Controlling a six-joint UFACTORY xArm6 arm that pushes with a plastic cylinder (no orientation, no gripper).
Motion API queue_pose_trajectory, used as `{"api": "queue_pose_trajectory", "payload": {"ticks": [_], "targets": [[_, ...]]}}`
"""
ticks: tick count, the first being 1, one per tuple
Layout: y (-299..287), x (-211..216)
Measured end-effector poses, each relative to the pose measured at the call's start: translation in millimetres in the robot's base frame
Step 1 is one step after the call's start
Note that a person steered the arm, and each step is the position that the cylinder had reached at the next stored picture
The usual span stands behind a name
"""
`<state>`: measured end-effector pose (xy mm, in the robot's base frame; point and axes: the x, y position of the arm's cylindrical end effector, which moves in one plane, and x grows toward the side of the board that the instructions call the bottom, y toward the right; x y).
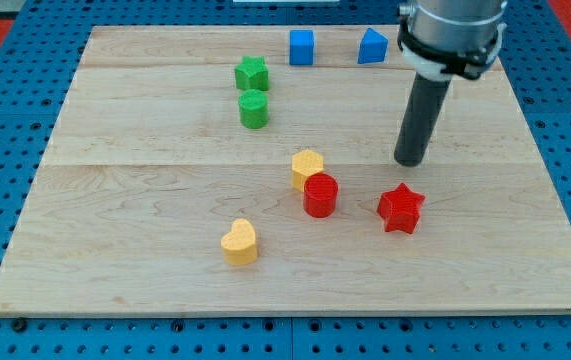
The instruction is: Move the yellow hexagon to the top left of the green star
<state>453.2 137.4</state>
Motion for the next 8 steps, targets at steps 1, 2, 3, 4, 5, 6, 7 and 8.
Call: {"api": "queue_pose_trajectory", "payload": {"ticks": [1, 2, 3, 4, 5, 6, 7, 8], "targets": [[-38.3, 13.9], [-108.5, 3.0], [-176.7, 3.0], [-213.5, 13.3], [-268.0, 23.5], [-325.7, -36.8], [-343.8, -71.5], [-367.9, -49.0]]}}
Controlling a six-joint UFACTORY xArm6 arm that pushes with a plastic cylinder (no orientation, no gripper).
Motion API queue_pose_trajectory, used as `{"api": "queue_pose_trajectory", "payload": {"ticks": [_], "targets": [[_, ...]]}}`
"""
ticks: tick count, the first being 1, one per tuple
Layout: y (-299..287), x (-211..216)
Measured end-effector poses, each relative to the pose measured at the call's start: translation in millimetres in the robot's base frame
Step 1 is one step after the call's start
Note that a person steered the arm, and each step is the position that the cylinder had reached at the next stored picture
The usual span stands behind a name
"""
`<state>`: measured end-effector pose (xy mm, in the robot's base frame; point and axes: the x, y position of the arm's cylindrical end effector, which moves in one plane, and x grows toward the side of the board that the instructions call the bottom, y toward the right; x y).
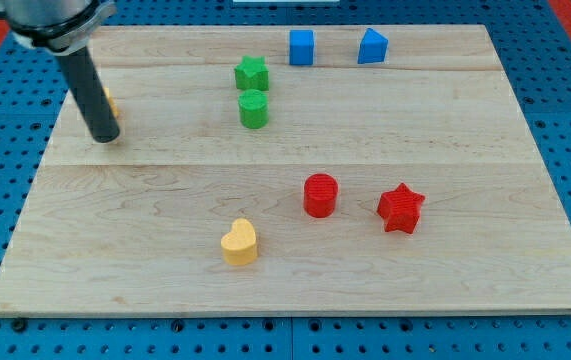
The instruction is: Move the yellow hexagon to the top left of the green star
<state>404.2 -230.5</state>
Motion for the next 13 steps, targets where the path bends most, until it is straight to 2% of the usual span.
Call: {"api": "queue_pose_trajectory", "payload": {"ticks": [1, 2, 3, 4, 5, 6, 7, 8, 9, 10, 11, 12, 13], "targets": [[-26.4, -50.7], [15.4, -111.4], [15.8, -109.7], [-6.8, -60.6], [60.4, -80.0], [73.5, -124.5], [34.9, -129.3], [64.3, -167.0], [97.8, -164.5], [72.9, -128.7], [91.8, -107.1], [112.5, -139.4], [121.2, -144.5]]}}
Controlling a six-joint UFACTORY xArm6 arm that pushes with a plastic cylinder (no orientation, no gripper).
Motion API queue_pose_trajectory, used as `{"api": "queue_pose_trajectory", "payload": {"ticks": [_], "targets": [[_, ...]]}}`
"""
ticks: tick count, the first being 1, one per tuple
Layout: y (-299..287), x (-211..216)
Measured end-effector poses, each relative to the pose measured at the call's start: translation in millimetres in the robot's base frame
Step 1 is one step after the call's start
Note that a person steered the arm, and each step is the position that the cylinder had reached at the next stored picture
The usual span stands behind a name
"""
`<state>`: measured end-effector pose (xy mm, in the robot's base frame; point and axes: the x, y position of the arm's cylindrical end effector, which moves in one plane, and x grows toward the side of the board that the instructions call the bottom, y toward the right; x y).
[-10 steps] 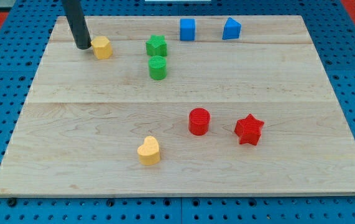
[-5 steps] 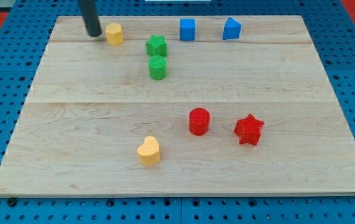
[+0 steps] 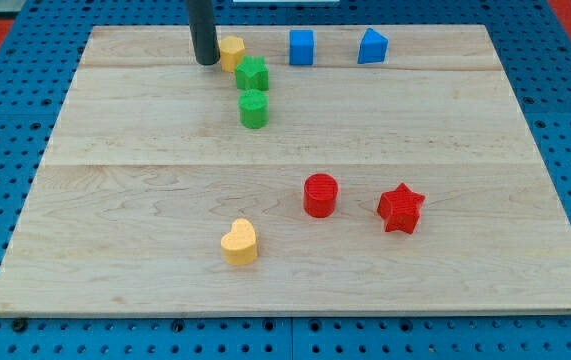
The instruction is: Move the yellow hexagon to the top left of the green star
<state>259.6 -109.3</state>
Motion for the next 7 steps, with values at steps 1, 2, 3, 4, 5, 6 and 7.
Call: {"api": "queue_pose_trajectory", "payload": {"ticks": [1, 2, 3, 4, 5, 6, 7], "targets": [[-15.1, 28.1], [20.9, 39.9], [6.7, 23.7], [20.5, 15.8], [13.6, 1.8], [4.9, -1.4], [-24.7, 96.0]]}}
